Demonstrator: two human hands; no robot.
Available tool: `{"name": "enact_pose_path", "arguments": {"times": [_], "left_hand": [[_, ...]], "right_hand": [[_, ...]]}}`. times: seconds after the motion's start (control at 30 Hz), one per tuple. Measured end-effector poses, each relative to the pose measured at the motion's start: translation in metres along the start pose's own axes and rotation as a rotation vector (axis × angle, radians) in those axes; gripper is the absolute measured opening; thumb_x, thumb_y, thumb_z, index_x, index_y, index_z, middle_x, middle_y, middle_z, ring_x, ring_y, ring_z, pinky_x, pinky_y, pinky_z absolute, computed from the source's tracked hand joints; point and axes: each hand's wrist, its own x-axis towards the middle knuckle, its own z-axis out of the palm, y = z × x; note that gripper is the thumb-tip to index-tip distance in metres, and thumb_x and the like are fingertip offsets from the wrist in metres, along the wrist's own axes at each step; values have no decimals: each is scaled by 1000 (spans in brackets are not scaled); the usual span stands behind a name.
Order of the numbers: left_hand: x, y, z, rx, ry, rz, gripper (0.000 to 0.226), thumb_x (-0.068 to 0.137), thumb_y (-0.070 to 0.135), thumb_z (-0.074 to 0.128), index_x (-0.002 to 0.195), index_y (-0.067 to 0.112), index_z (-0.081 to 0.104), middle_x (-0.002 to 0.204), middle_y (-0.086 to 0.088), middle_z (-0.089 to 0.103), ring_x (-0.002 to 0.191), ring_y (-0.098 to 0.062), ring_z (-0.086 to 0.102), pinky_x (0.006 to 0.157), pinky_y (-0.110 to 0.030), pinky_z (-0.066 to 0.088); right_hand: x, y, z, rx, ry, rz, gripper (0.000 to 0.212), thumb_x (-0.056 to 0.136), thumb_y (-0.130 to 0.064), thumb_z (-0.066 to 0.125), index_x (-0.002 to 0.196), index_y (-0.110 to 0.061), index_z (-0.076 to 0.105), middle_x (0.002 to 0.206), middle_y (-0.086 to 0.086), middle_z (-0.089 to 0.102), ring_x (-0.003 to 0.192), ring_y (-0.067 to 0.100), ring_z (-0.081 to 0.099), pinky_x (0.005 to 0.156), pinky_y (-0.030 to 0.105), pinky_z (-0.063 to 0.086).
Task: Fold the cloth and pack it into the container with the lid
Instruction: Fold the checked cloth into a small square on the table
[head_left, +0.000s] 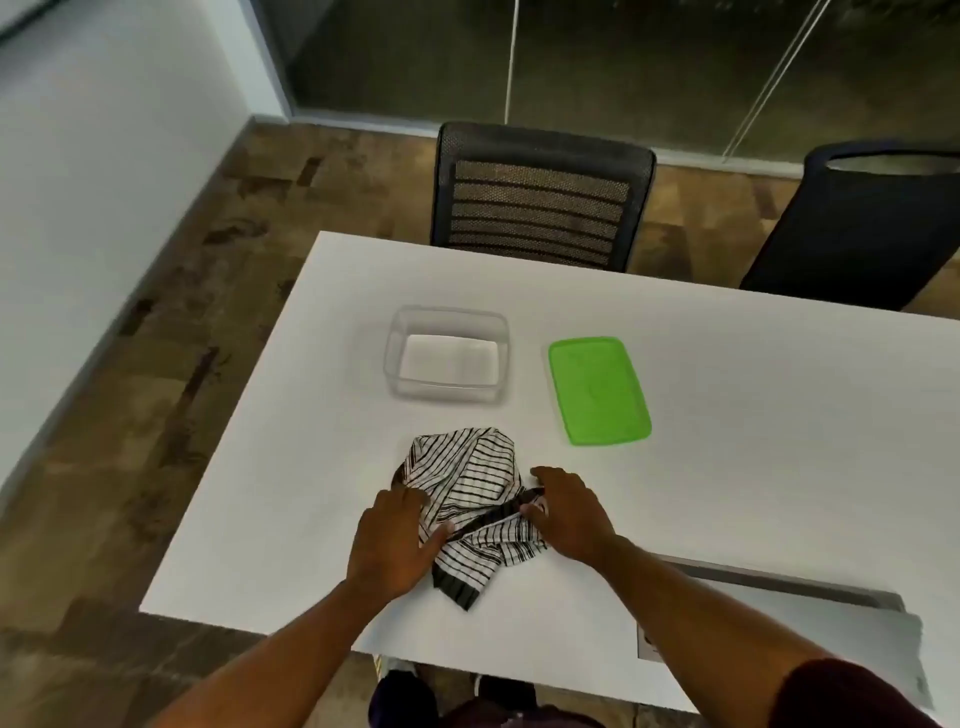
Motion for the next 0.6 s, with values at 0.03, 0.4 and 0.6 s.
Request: {"name": "enact_pose_path", "arguments": {"times": [0.03, 0.4, 0.6], "left_hand": [[-4, 2, 2, -2, -29, -5, 50, 83, 70, 50, 109, 29, 58, 107, 9, 60, 99, -15, 57, 81, -32, 50], [-5, 2, 2, -67, -260, -175, 14, 88, 34, 55, 92, 26, 66, 94, 7, 70, 87, -16, 66, 76, -33, 55], [12, -10, -19, -313, -176, -235, 7, 92, 19, 61, 85, 20, 62, 84, -3, 71, 76, -24, 67, 71, -36, 56]], "right_hand": [[-1, 4, 0, 7, -12, -1, 62, 97, -45, 58, 150, -20, 39, 145, 2, 51, 133, 25, 48, 108, 38, 39], [1, 26, -3, 84, -88, 158, 20, 90, -25, 66, 107, -17, 73, 109, 5, 73, 109, 25, 64, 89, 32, 47], [8, 21, -25, 511, -25, 306, 21, 87, -25, 73, 69, -20, 62, 67, -4, 60, 70, 19, 57, 69, 32, 44]]}}
